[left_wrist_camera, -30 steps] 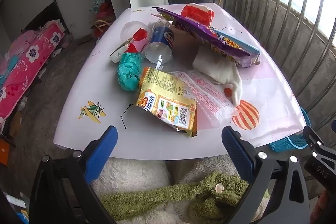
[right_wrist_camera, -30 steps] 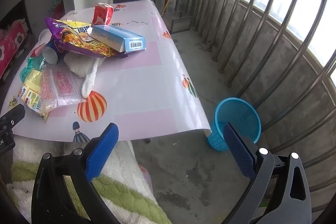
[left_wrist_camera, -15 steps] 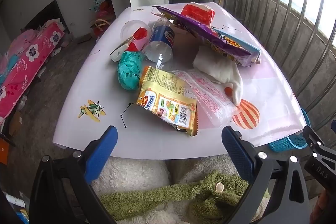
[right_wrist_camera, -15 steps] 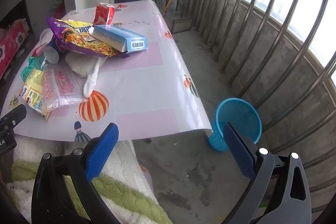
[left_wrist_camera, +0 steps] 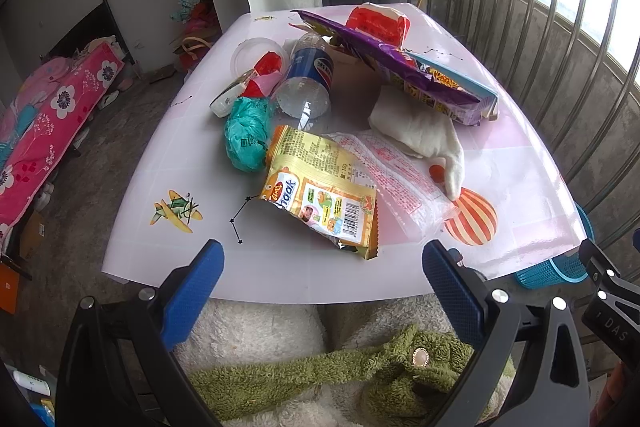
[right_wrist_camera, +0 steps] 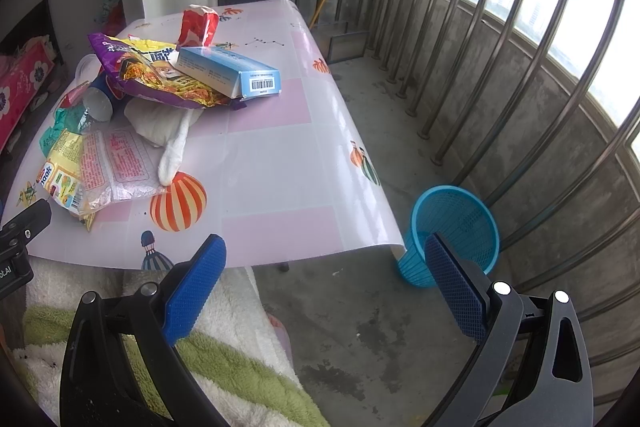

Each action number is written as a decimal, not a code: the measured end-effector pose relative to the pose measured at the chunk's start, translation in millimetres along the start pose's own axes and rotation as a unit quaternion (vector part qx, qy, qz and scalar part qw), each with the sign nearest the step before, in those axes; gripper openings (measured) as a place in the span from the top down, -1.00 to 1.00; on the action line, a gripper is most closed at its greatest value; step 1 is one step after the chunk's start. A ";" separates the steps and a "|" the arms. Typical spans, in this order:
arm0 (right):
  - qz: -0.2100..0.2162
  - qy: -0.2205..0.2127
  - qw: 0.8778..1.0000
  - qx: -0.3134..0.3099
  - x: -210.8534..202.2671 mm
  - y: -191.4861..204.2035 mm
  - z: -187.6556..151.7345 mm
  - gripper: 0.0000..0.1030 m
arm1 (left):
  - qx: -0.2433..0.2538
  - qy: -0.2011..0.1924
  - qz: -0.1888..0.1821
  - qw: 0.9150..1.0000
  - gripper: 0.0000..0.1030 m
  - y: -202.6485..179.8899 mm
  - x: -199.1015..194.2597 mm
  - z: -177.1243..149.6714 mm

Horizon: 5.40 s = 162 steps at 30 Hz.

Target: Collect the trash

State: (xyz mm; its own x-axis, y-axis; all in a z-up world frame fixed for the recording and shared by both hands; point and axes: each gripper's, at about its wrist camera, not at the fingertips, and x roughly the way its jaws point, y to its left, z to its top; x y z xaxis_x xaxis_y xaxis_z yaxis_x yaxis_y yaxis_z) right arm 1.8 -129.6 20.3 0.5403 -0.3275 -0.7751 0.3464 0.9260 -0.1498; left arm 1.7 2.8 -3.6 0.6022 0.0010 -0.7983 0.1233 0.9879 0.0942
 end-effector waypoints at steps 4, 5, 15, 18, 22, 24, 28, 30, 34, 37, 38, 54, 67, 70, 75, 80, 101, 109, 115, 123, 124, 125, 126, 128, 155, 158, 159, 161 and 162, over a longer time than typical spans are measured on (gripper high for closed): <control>0.000 0.000 1.000 0.000 0.3 -0.4 -0.2 -0.85 | 0.000 -0.001 0.000 1.000 -0.89 -0.1 -0.1 -0.1; 0.000 0.000 1.000 0.000 0.4 -0.4 -0.4 -0.85 | 0.000 -0.001 0.000 1.000 -0.89 0.3 0.3 -0.3; 0.001 0.000 1.000 0.001 -0.9 1.9 -0.6 -0.85 | 0.000 -0.001 0.001 1.000 -0.89 0.6 0.0 -0.1; 0.002 0.000 1.000 0.001 -0.9 1.9 -0.6 -0.85 | -0.001 -0.002 0.001 1.000 -0.89 3.2 0.2 0.6; 0.002 0.000 1.000 0.000 1.4 2.5 -1.9 -0.85 | -0.002 -0.002 0.002 1.000 -0.89 4.2 -0.8 1.0; 0.002 0.000 1.000 0.001 0.6 2.9 -1.9 -0.85 | -0.003 -0.002 0.002 1.000 -0.89 5.2 -0.7 1.1; 0.002 -0.001 1.000 0.001 -0.7 2.8 -1.4 -0.85 | -0.003 -0.003 0.003 1.000 -0.89 4.3 -1.9 2.3; 0.002 -0.001 1.000 0.001 -1.2 3.1 -1.9 -0.85 | -0.005 -0.004 0.003 1.000 -0.89 5.5 -2.6 2.7; 0.002 -0.002 1.000 0.001 -0.4 2.3 -1.8 -0.85 | -0.009 -0.007 0.004 1.000 -0.89 6.7 -3.3 3.9; 0.003 -0.002 1.000 0.002 -0.5 4.0 -1.4 -0.85 | -0.012 -0.010 0.003 1.000 -0.89 7.7 -4.2 4.3; 0.003 -0.003 1.000 0.002 -0.1 4.3 -1.0 -0.85 | -0.013 -0.011 0.003 1.000 -0.89 8.2 -4.4 4.5; 0.089 -0.057 0.994 -0.012 -1.3 48.6 39.0 -0.85 | -0.026 -0.070 -0.013 0.997 -0.89 58.9 -1.6 18.1; 0.168 -0.073 0.974 -0.130 2.6 100.0 34.7 -0.62 | -0.068 -0.084 -0.158 0.981 -0.89 92.5 27.8 9.1; 0.195 -0.052 0.967 -0.153 7.4 110.2 32.8 -0.46 | -0.068 -0.077 -0.181 0.978 -0.77 91.3 34.8 11.6; 0.233 -0.032 0.952 -0.196 7.8 128.0 25.0 -0.41 | -0.070 -0.058 -0.202 0.975 -0.45 89.9 50.9 18.3; 0.232 -0.016 0.946 -0.227 17.4 143.8 21.2 -0.23 | -0.075 -0.038 -0.218 0.972 0.09 89.5 65.2 22.1; 0.313 -0.023 0.939 -0.144 -20.6 76.2 16.6 1.00 | -0.050 -0.046 -0.244 0.967 0.84 89.8 8.4 16.4; 0.342 -0.065 0.935 -0.069 -43.3 34.6 32.3 1.00 | 0.000 -0.073 -0.292 0.954 0.84 53.6 -27.9 41.7; 0.305 -0.104 0.947 0.017 -52.7 -27.8 53.8 1.00 | 0.040 -0.068 -0.345 0.935 0.84 -0.9 -37.9 87.7; 0.184 -0.110 0.967 0.137 -34.8 -139.7 83.5 1.00 | 0.127 -0.054 -0.417 0.898 0.84 -135.0 -34.9 162.8; 0.166 -0.102 0.970 0.149 -26.6 -151.3 82.9 1.00 | 0.138 -0.047 -0.425 0.893 0.84 -156.2 -30.8 168.0; 0.148 -0.091 0.971 0.162 -17.7 -164.9 84.0 1.00 | 0.148 -0.036 -0.426 0.892 0.84 -179.0 -24.7 174.3; 0.133 -0.078 0.973 0.174 -8.4 -177.3 83.2 1.00 | 0.158 -0.027 -0.425 0.891 0.84 -199.8 -17.1 178.4; 0.112 -0.047 0.972 0.199 15.8 -198.5 77.1 1.00 | 0.182 -0.005 -0.427 0.886 0.84 -245.2 -1.9 184.0; 0.063 0.219 0.834 0.502 257.4 -385.0 -82.1 -0.10 | 0.300 0.146 -0.357 0.872 -0.35 -518.3 155.2 86.6; 0.047 0.190 0.852 0.485 234.5 -385.2 -66.4 -0.21 | 0.302 0.102 -0.374 0.871 -0.35 -502.0 132.4 97.9; 0.040 0.176 0.861 0.476 223.3 -383.8 -57.2 -0.26 | 0.303 0.085 -0.380 0.870 -0.35 -493.1 123.2 102.3; 0.022 0.144 0.881 0.449 201.2 -379.6 -38.2 -0.45 | 0.301 0.057 -0.392 0.868 -0.35 -471.5 105.8 111.0; 0.014 0.126 0.893 0.433 190.3 -376.8 -29.6 -0.50 | 0.296 0.049 -0.397 0.867 -0.35 -457.9 96.3 115.8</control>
State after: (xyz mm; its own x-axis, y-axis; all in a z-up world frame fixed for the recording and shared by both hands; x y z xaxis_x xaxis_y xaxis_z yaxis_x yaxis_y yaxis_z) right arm -48.6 -535.3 -88.9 0.4063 -0.1538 -0.9007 0.8571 0.4057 0.3173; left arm 94.5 -467.5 -54.8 0.0749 -0.6016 -0.7952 0.8697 0.4295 -0.2430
